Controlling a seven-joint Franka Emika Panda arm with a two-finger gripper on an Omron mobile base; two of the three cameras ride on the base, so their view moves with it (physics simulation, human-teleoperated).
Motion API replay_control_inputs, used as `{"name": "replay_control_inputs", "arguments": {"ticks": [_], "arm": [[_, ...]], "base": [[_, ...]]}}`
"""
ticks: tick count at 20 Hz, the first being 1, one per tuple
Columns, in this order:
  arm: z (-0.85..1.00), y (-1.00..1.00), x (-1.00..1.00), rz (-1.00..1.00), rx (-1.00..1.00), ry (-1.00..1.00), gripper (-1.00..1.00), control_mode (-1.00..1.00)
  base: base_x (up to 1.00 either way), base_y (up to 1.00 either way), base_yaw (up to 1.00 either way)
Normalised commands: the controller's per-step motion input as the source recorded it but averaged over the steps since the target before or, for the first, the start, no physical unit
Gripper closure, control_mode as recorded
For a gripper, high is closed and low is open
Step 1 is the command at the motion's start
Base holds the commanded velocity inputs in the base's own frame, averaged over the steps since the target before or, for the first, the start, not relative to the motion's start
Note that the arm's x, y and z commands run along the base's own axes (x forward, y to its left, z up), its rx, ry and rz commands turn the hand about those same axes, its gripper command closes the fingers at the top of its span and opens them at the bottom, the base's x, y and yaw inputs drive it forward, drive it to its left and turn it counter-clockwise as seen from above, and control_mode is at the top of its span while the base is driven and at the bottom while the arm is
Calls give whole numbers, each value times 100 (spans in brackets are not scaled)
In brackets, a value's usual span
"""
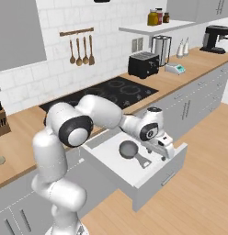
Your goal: Pick the measuring cup from the drawer and place it on the counter.
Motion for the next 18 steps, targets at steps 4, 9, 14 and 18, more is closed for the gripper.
{"name": "replay_control_inputs", "arguments": {"ticks": [4,9,14,18], "arm": [[6,100,0,56,-24,2,-100,-100],[-2,51,13,83,1,-4,-100,-100],[17,-56,69,46,18,-8,-100,-100],[87,-42,100,26,-2,34,-100,-100]], "base": [[0,0,0],[0,0,0],[0,0,0],[0,0,0]]}}
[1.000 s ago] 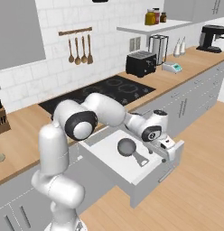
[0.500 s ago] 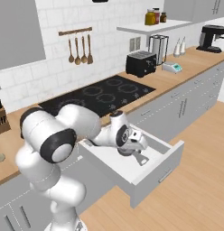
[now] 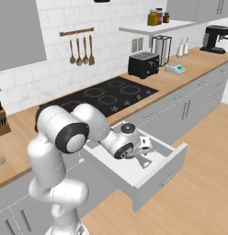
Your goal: Pick the measuring cup from the drawer and place it on the counter.
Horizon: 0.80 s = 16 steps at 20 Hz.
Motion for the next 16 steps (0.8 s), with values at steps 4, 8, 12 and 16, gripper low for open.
{"name": "replay_control_inputs", "arguments": {"ticks": [4,8,12,16], "arm": [[52,0,68,14,-6,30,-100,-100],[-17,5,0,4,0,8,-100,-100],[-43,21,0,13,0,2,-100,-100],[-37,11,12,21,0,0,-100,-100]], "base": [[0,0,0],[0,0,0],[0,0,0],[0,0,0]]}}
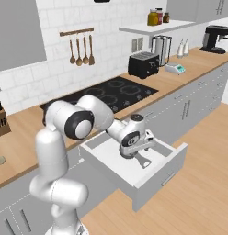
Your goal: Pick the measuring cup from the drawer and place it on the counter.
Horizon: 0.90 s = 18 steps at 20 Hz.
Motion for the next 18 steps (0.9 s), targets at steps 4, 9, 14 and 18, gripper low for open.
{"name": "replay_control_inputs", "arguments": {"ticks": [4,9,14,18], "arm": [[-22,-10,45,29,0,0,-100,-100],[-7,-11,40,24,0,0,-100,-100],[-42,-2,3,9,0,17,-100,-100],[-46,0,11,4,0,17,-100,-100]], "base": [[0,0,0],[0,0,0],[0,0,0],[0,0,0]]}}
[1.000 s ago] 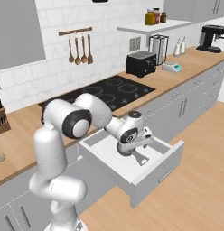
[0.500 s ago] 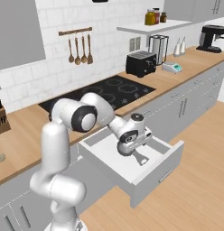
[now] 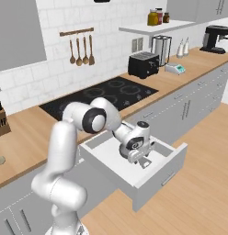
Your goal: Pick the measuring cup from the drawer and place it on the counter.
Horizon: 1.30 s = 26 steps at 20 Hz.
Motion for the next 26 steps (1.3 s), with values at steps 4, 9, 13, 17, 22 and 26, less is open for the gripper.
{"name": "replay_control_inputs", "arguments": {"ticks": [4,9,13,17,22,26], "arm": [[-2,0,56,1,0,0,-100,-100],[-15,-2,41,0,0,0,-100,-100],[-48,0,11,4,3,1,-100,-100],[-50,0,0,6,4,0,-100,-100],[-6,3,-32,10,3,0,-100,-100],[0,28,-39,16,7,0,-100,-100]], "base": [[0,0,0],[0,0,0],[0,0,0],[0,0,0],[0,0,0],[0,0,0]]}}
